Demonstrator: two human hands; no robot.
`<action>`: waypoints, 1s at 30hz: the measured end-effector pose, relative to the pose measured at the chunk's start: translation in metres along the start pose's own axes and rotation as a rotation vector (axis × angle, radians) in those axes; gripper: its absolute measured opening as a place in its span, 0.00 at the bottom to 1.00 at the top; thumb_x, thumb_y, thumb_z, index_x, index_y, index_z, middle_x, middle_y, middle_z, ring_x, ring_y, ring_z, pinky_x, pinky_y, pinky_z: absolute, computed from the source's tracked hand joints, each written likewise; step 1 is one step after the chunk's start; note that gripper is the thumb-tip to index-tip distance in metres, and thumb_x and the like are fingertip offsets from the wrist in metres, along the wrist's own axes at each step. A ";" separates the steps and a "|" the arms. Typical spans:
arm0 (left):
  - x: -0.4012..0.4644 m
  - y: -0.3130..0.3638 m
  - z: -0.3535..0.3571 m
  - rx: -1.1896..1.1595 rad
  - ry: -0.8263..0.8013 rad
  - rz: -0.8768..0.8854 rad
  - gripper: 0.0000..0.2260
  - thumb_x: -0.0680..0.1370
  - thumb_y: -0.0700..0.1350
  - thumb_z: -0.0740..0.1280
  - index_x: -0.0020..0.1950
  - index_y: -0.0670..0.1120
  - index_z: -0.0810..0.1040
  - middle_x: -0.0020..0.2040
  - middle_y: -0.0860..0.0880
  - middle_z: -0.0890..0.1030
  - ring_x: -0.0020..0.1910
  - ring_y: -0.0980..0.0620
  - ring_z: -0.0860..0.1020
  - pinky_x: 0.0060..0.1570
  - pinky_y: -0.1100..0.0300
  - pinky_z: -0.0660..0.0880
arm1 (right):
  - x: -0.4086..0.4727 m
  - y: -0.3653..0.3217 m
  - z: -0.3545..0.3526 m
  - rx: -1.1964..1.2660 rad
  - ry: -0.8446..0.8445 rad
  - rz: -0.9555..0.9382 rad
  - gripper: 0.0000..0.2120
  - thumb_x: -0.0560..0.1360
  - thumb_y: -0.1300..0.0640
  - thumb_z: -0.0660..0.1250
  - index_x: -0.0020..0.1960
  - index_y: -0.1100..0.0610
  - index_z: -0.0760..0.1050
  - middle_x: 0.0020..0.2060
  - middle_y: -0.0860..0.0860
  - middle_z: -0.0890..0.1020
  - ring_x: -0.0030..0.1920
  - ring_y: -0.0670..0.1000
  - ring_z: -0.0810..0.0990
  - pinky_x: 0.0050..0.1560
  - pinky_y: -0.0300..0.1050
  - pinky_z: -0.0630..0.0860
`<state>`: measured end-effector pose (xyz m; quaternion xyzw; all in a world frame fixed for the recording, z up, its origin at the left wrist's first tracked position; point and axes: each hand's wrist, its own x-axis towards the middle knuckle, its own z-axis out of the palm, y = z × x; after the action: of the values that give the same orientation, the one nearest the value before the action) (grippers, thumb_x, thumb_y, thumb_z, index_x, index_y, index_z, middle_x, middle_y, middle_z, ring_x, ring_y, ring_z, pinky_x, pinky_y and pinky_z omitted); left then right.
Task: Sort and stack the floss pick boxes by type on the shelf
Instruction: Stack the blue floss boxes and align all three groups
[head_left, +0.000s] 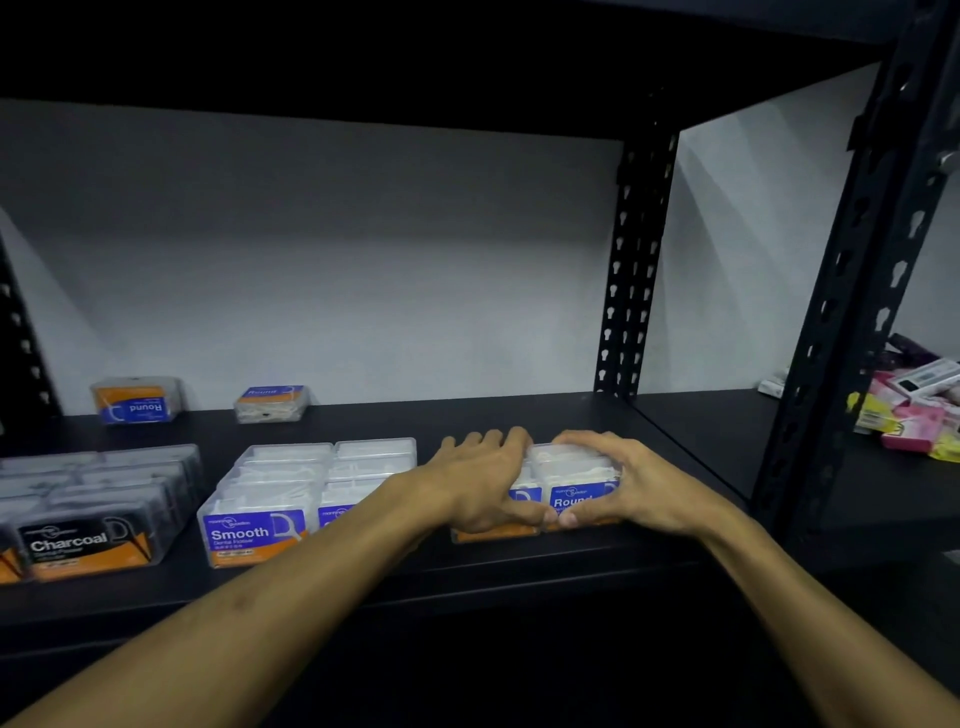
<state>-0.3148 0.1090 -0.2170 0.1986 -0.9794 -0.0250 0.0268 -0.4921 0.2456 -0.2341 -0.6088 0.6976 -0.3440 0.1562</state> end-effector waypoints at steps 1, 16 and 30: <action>0.000 0.000 0.001 0.007 0.009 0.003 0.37 0.73 0.70 0.64 0.73 0.50 0.60 0.68 0.46 0.72 0.64 0.45 0.72 0.64 0.45 0.67 | -0.001 0.001 0.001 0.001 0.006 -0.004 0.32 0.58 0.43 0.83 0.56 0.27 0.72 0.57 0.46 0.75 0.53 0.45 0.80 0.57 0.43 0.79; -0.003 0.000 0.000 0.035 0.037 -0.010 0.38 0.71 0.72 0.64 0.70 0.47 0.64 0.65 0.45 0.74 0.62 0.45 0.74 0.61 0.47 0.69 | 0.000 0.008 0.000 -0.039 0.010 0.089 0.44 0.55 0.37 0.83 0.66 0.43 0.69 0.56 0.45 0.78 0.52 0.46 0.83 0.53 0.46 0.82; -0.014 0.000 -0.011 0.054 0.245 -0.005 0.46 0.67 0.78 0.59 0.75 0.48 0.64 0.66 0.44 0.76 0.63 0.42 0.75 0.67 0.45 0.68 | -0.003 -0.019 -0.015 -0.150 0.031 0.144 0.52 0.56 0.30 0.77 0.75 0.41 0.61 0.68 0.42 0.64 0.68 0.43 0.68 0.67 0.42 0.69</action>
<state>-0.3011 0.1145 -0.2069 0.2034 -0.9686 0.0257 0.1408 -0.4862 0.2526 -0.2114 -0.5619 0.7656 -0.2879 0.1237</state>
